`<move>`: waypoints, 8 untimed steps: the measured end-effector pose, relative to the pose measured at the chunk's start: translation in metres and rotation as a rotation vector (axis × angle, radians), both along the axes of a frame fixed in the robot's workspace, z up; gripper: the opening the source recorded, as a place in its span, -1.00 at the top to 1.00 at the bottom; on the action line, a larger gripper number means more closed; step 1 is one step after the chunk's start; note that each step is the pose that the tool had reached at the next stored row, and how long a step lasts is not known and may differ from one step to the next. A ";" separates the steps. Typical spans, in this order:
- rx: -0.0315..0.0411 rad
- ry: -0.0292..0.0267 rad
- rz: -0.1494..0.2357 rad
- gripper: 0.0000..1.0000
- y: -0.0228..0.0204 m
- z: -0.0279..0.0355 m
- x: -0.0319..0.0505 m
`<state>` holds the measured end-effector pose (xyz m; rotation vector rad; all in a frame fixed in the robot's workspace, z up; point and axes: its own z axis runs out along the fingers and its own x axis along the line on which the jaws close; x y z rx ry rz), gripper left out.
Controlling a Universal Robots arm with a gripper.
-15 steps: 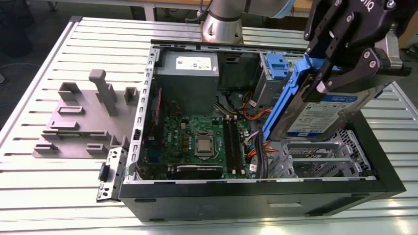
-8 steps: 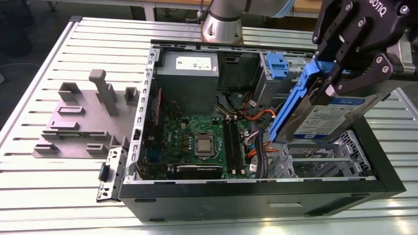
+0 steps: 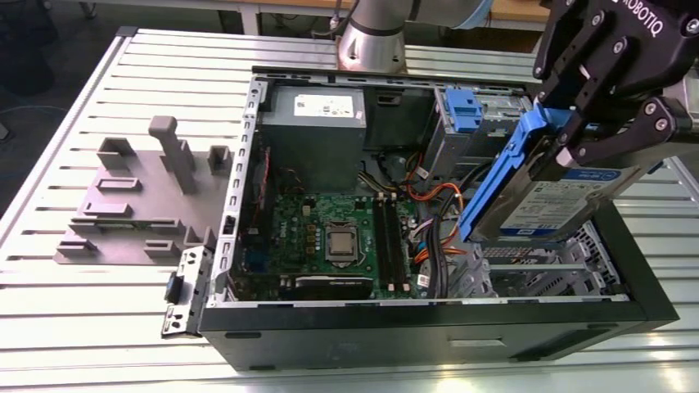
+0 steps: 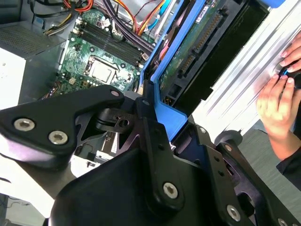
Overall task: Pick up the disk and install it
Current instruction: 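Insert the disk into the insertion slot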
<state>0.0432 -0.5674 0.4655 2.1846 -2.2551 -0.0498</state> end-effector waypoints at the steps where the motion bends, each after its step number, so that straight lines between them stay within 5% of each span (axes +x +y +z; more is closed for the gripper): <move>1: -0.0001 0.0000 0.000 0.27 0.0000 0.0000 0.0000; 8: 0.0001 0.0000 0.000 0.27 -0.0001 -0.0005 0.0010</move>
